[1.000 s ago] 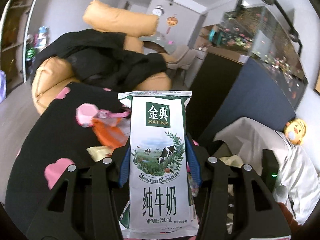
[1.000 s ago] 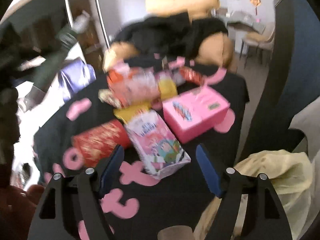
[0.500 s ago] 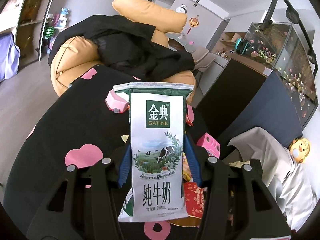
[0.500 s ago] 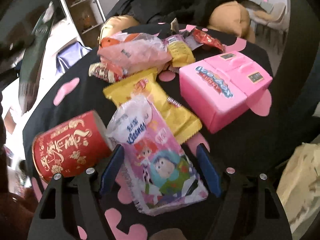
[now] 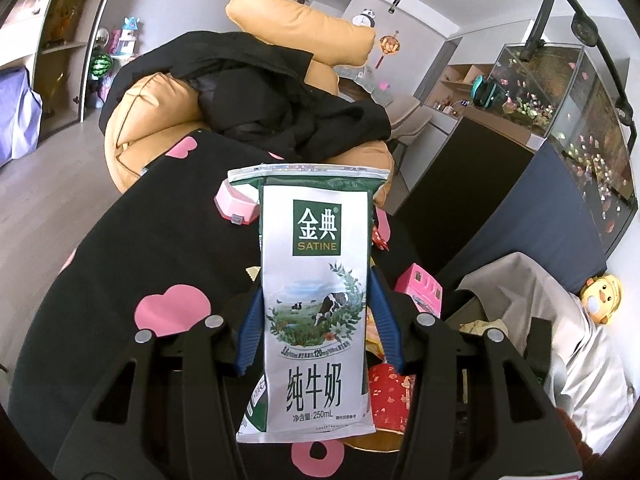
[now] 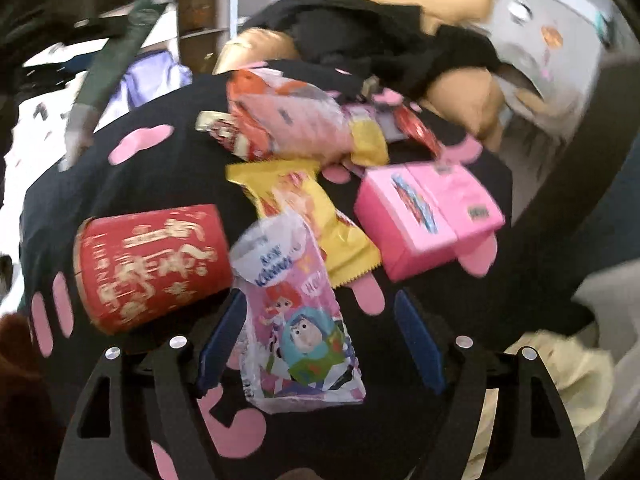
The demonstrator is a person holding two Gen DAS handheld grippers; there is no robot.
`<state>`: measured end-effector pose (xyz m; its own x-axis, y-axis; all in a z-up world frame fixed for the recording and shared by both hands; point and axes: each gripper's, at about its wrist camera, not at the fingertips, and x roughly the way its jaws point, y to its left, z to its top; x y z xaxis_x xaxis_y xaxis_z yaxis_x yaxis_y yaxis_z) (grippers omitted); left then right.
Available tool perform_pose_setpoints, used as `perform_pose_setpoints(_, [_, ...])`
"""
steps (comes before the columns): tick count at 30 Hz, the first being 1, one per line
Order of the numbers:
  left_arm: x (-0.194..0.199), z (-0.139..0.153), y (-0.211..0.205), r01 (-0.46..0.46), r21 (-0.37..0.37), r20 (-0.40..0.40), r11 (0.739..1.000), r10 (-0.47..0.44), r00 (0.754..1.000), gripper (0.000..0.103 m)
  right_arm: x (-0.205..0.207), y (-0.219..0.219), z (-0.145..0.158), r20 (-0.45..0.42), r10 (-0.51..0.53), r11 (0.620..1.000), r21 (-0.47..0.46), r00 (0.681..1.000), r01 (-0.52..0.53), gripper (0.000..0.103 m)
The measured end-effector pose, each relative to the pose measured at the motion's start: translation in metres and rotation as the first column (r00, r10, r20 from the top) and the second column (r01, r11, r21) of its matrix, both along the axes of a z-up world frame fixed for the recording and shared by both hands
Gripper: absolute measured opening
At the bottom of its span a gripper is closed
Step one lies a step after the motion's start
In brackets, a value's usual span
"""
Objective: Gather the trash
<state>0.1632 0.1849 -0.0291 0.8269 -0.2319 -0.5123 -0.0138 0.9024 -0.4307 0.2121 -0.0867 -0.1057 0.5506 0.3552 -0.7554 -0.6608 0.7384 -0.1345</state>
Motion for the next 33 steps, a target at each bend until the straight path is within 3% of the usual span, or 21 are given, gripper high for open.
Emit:
perform_pose_setpoints(5, [0.002, -0.004, -0.007, 0.025, 0.002, -0.012, 1.0, -0.025, 1.0, 0.046, 0.007, 0.016, -0.01, -0.011, 0.064, 0.994, -0.083, 0.998, -0.065, 0.072])
perform_pose_setpoints(8, [0.0, -0.003, -0.004, 0.017, 0.005, -0.012, 1.0, -0.017, 1.0, 0.046, 0.014, 0.028, -0.022, -0.098, 0.107, 0.99, -0.086, 0.989, -0.116, 0.022])
perform_pose_setpoints(9, [-0.001, -0.002, -0.001, 0.009, 0.002, -0.01, 1.0, -0.009, 1.0, 0.046, 0.013, 0.027, -0.018, -0.11, 0.096, 0.993, -0.063, 0.989, -0.104, 0.017])
perform_pose_setpoints(12, [-0.004, 0.003, 0.003, -0.003, -0.003, 0.006, 1.0, 0.003, 1.0, 0.046, 0.004, 0.022, 0.004, -0.042, 0.062, 0.997, -0.044, 0.997, -0.063, 0.012])
perform_pose_setpoints(16, [-0.013, 0.018, -0.002, 0.001, 0.002, 0.049, 1.0, -0.001, 0.999, 0.046, -0.011, 0.001, 0.053, 0.028, -0.002, 0.997, 0.082, 1.0, 0.0, 0.011])
perform_pose_setpoints(23, [-0.029, 0.058, -0.033, 0.037, 0.054, 0.147, 0.998, -0.044, 0.988, 0.046, -0.039, -0.029, 0.114, 0.174, -0.085, 0.982, 0.181, 0.981, 0.053, 0.011])
perform_pose_setpoints(29, [-0.03, 0.082, -0.079, 0.079, 0.122, 0.215, 0.989, -0.104, 0.971, 0.046, -0.052, -0.068, 0.134, 0.252, -0.175, 0.968, 0.219, 0.952, 0.12, 0.011])
perform_pose_setpoints(33, [-0.024, 0.089, -0.122, 0.149, 0.161, 0.229, 0.976, -0.184, 0.956, 0.046, -0.057, -0.111, 0.137, 0.288, -0.281, 0.945, 0.248, 0.915, 0.212, 0.011])
